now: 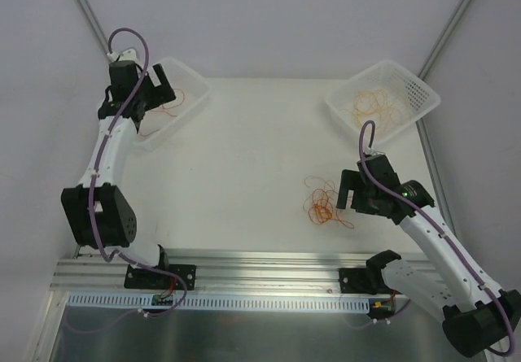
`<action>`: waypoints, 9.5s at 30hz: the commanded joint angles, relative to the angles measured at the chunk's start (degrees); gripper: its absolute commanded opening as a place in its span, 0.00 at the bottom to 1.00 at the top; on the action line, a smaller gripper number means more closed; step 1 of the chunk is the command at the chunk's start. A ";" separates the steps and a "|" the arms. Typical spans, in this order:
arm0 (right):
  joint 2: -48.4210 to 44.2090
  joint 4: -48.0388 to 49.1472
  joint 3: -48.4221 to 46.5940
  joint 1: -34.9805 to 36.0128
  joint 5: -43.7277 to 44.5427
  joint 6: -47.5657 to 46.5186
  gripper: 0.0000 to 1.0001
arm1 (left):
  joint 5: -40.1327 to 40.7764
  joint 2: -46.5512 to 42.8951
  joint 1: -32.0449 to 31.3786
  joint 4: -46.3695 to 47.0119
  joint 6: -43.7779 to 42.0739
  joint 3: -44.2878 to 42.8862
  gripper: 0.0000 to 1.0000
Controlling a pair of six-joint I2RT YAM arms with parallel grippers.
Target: Untangle the cables
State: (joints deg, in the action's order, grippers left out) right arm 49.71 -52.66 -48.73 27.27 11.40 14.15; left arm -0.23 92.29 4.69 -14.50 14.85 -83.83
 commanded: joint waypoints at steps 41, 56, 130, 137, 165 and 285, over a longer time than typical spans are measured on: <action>20.43 13.28 -1.12 17.67 5.50 14.85 0.54 | -18.14 -36.33 -40.19 1.75 16.52 45.09 0.96; 20.78 29.63 7.42 9.47 -6.12 5.54 0.42 | -15.77 -8.46 -51.61 7.56 16.18 27.94 0.92; 3.81 9.07 -57.44 2.09 13.13 -19.34 0.01 | -1.00 -17.30 -31.94 3.34 16.00 47.09 0.08; 8.20 8.45 -47.88 2.00 -2.59 -14.42 0.01 | -5.48 -30.67 -31.85 3.95 11.87 45.34 0.47; 8.29 16.01 -33.18 5.78 -23.79 -8.62 0.01 | -34.66 -20.31 -46.61 25.66 -4.04 30.05 0.91; 30.82 73.51 20.87 9.04 -7.28 12.13 0.01 | 13.76 -29.19 -34.75 -0.79 6.25 -10.29 0.00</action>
State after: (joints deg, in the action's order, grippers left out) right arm 85.93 26.68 -28.84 36.99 0.38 26.37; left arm 11.22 64.40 -32.21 -15.59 25.32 -90.50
